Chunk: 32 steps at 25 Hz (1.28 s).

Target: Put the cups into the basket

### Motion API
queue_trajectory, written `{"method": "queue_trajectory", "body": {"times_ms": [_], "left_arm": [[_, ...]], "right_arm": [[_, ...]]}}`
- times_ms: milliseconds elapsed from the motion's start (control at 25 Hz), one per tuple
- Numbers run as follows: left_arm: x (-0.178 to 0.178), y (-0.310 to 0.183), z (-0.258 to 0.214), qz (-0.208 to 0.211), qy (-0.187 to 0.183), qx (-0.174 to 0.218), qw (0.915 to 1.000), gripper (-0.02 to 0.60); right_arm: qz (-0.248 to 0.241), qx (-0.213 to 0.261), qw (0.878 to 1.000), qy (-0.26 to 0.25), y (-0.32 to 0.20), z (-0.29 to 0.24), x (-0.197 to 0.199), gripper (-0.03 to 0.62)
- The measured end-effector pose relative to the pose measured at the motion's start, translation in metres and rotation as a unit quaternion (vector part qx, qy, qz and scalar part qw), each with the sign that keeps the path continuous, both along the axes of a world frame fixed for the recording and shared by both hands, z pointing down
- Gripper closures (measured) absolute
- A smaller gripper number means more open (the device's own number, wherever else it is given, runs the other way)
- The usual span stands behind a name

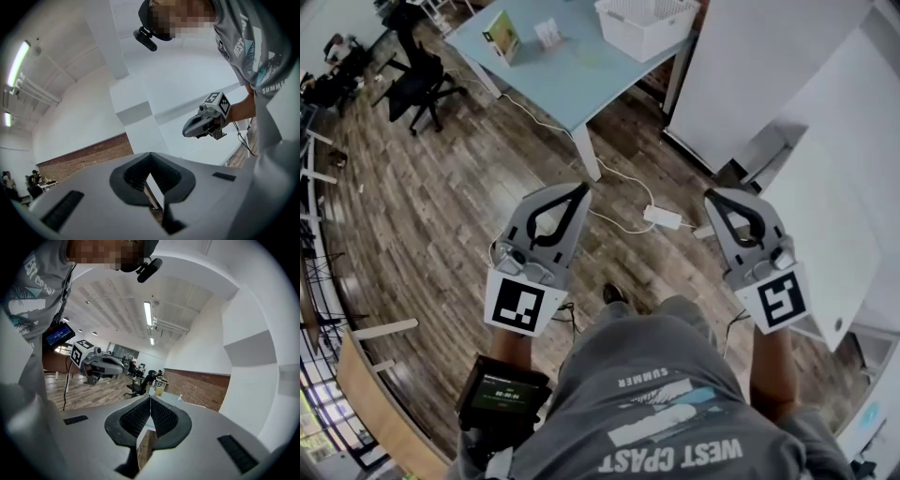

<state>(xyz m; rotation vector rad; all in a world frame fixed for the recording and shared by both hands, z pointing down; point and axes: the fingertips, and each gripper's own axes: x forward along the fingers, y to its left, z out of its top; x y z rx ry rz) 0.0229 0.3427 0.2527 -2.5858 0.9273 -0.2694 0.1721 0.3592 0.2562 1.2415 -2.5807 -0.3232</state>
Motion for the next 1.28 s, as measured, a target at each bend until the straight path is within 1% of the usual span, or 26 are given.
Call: {"method": "queue_trajectory", "body": {"times_ms": [80,200,320,480,560,720,880,1000,1160,1280], "left_arm": [[-0.006,-0.003,0.003,0.004,-0.005,0.005,1.0,0.581],[-0.016,-0.006,0.009,0.002,-0.007,0.001,1.0,0.581],[-0.025,-0.029,0.01,-0.005,-0.002,0.0,1.0,0.581],[-0.027,-0.058,0.018,-0.022,-0.003,-0.02,0.9995,0.581],[-0.022,-0.069,0.016,-0.028,-0.002,-0.022,0.9993,0.581],[-0.01,-0.099,0.012,-0.046,-0.01,-0.025,0.9986,0.581],[0.011,-0.126,0.013,-0.061,-0.011,-0.029,0.9976,0.581],[0.024,-0.141,0.014,-0.071,-0.02,-0.028,0.9969,0.581],[0.034,-0.158,0.01,-0.086,-0.006,-0.034,0.9957,0.581],[0.037,-0.164,0.015,-0.083,-0.024,-0.035,0.9956,0.581]], "right_arm": [[0.007,0.008,1.0,0.0,-0.004,-0.003,-0.004,0.582],[0.005,0.007,1.0,0.001,-0.01,0.0,-0.012,0.582],[-0.004,0.001,1.0,0.008,-0.038,0.003,-0.02,0.58],[-0.019,-0.002,1.0,0.0,-0.07,0.003,-0.024,0.58],[-0.026,-0.005,1.0,-0.002,-0.084,0.003,-0.019,0.582],[-0.043,-0.01,0.999,-0.011,-0.12,0.005,-0.008,0.58],[-0.058,-0.01,0.998,-0.017,-0.154,0.006,0.011,0.582],[-0.07,-0.007,0.997,-0.022,-0.173,0.006,0.025,0.582],[-0.079,-0.014,0.997,-0.022,-0.198,0.011,0.038,0.58],[-0.085,-0.015,0.996,-0.029,-0.209,0.017,0.037,0.58]]}}
